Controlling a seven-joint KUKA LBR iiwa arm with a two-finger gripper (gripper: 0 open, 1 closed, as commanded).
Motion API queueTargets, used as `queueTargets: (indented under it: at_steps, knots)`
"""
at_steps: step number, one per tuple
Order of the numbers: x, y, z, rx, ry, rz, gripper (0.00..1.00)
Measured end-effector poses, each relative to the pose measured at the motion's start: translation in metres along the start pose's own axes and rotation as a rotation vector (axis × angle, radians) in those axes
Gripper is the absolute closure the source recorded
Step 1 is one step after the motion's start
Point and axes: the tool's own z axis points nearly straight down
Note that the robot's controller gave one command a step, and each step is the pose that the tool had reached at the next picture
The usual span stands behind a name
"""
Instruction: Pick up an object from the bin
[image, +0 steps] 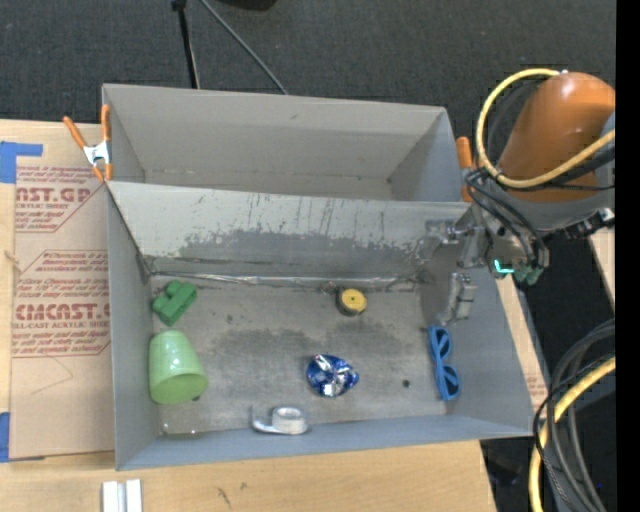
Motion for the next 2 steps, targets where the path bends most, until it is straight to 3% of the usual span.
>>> queueTargets:
  at_steps: [1,2]
  knots:
    - [0.033,0.059,0.155,-0.001,-0.004,0.024,0.0]
    - [0.074,0.133,0.153,-0.002,-0.003,-0.247,0.0]
